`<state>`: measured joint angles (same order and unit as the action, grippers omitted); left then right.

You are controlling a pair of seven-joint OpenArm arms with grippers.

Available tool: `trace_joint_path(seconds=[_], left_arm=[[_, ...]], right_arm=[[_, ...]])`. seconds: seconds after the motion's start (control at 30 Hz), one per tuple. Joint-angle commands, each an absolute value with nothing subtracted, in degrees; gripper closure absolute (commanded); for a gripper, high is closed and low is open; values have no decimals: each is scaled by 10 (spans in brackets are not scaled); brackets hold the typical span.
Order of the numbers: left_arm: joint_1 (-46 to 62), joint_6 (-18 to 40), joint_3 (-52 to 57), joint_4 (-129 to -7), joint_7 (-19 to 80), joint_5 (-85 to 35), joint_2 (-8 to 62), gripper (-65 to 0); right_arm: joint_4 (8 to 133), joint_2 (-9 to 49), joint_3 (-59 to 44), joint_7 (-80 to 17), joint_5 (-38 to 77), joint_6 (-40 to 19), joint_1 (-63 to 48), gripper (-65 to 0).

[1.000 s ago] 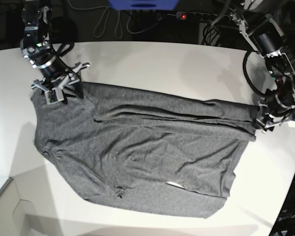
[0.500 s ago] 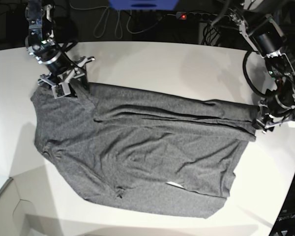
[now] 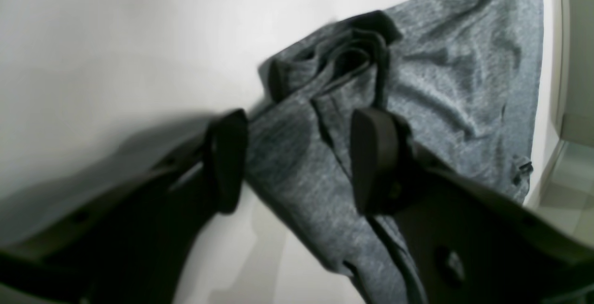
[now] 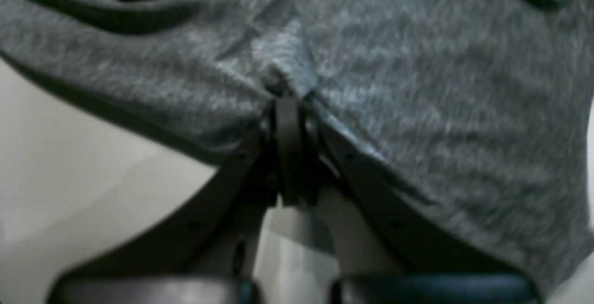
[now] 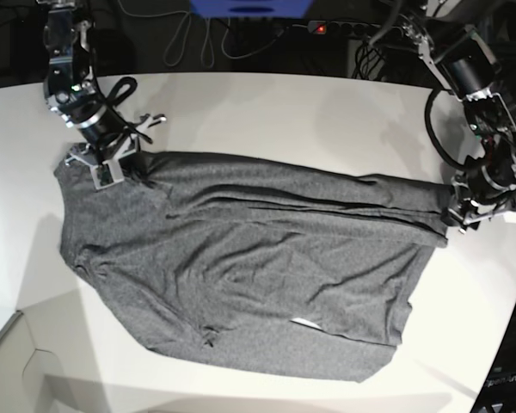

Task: Layout the t-shirt on the table in an organized manner, then fold the t-shirt properly
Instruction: 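Drag the shirt edge with the right gripper away from the left gripper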

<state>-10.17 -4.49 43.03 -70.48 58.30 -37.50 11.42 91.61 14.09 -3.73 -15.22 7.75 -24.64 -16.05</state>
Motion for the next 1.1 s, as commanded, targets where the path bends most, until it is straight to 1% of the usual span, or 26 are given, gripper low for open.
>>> trace_joint_path(seconds=[0.0,0.23,0.47,0.6,0.7,0.8,0.87,1.0,1.07], left_arm=[[-113,-42,431,-713,581,-383,124,-346],[-113,-42,431,-713,581,-383,124,-346],[-113,-42,431,-713,580,-383,124,-346],[-109,-42,429,-716,538,-383,124,-346],[-108,-42,428,-714,528,-383,123,-347],[-107,-42,428,-719,529,-383,99,-348],[-106,-45,428,-722,529,-378,89,-365],[-91,-46,428,-722,527,-377,83,-433],[-90,-45,428,-715,525,-377,83,-438]], right_arm=[[928,151,-41,-140,80,-248,-153,0],[920,160,-41,-140,80,-248,-115,0],[881,166,-36,-141,80,-248,-82,0],[867,173,-30,-141,80,-248,-67,0],[866,181,-20,-141,80,-248,-66,0],[865,182,-12,-141,80,-248,-66,0],[865,182,-1,-141,80,-248,-67,0],[865,182,5,-141,80,-248,-69,0],[865,182,5,-141,80,-248,-69,0]])
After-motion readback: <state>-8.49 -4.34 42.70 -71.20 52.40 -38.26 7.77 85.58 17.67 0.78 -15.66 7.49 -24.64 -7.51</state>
